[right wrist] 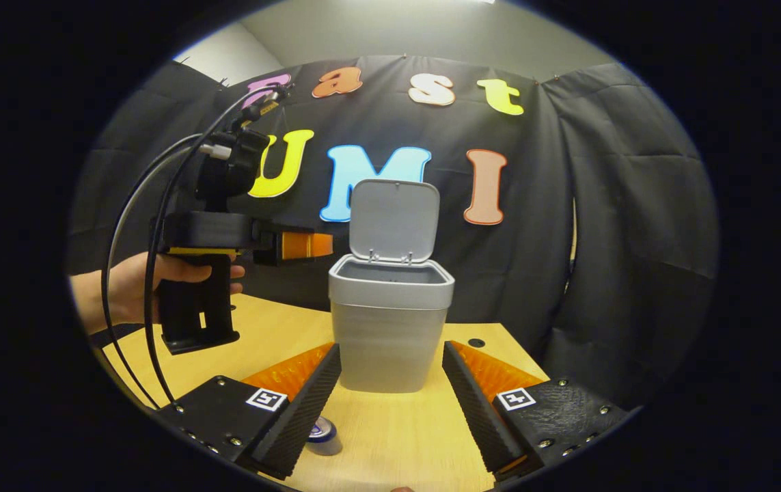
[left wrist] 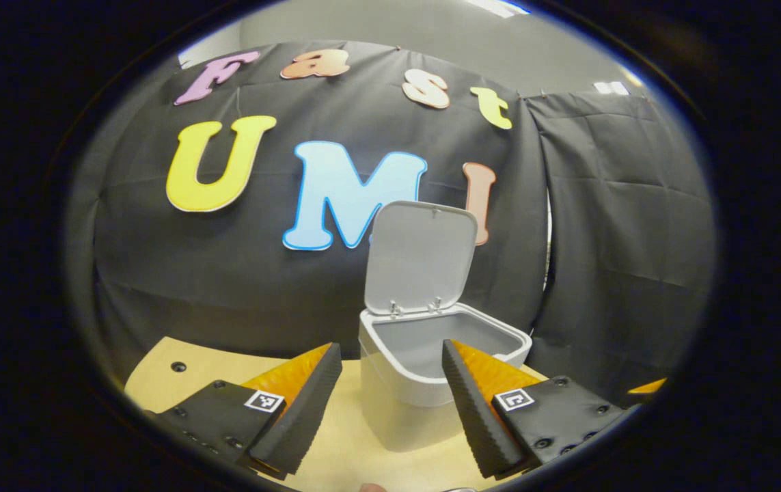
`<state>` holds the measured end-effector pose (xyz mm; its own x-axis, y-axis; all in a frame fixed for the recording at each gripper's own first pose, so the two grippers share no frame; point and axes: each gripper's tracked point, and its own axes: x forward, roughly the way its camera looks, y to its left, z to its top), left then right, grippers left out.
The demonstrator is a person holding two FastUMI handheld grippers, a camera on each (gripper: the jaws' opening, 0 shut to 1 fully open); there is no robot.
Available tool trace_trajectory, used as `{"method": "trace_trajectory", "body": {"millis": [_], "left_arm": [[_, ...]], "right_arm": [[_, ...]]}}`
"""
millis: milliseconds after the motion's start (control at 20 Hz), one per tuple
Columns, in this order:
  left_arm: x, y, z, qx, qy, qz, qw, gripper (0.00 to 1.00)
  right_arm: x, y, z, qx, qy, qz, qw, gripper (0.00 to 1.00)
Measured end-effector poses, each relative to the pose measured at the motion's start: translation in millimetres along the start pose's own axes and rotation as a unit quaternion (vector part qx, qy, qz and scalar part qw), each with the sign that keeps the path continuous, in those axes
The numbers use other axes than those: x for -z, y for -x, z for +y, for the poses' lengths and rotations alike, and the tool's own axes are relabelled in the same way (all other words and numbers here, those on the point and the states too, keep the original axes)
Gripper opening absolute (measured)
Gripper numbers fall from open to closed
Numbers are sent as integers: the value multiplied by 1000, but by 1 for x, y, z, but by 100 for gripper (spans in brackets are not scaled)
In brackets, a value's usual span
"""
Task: Press the lid of the desktop garbage bin to open it, pick up the crumpled paper on the desktop and throw it into the bin, then pick up the pop can on the desktop and drop it into the bin, and finally close the garbage bin lid.
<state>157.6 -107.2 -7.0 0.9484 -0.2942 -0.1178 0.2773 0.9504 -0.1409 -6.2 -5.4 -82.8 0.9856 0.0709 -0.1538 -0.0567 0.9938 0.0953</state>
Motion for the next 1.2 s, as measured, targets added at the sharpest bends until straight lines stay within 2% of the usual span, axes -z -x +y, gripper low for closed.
{"method": "trace_trajectory", "body": {"millis": [250, 600, 900, 1100, 1200], "left_arm": [[-7, 36, 24, -31, 1, -8, 999, 97], [-15, 77, 49, -65, 5, -21, 998, 95], [-8, 99, 63, -84, 18, -16, 996, 96], [-3, 107, 68, -93, 22, -11, 995, 96], [-5, 109, 70, -96, 20, -13, 995, 96]], "right_arm": [[26, -11, 36, -59, -1, 37, 998, 96], [73, -25, 70, -117, 8, 100, 988, 96], [116, -32, 86, -148, 0, 173, 974, 96], [136, -33, 84, -142, 6, 222, 965, 96], [141, -30, 87, -153, -3, 243, 958, 96]]}}
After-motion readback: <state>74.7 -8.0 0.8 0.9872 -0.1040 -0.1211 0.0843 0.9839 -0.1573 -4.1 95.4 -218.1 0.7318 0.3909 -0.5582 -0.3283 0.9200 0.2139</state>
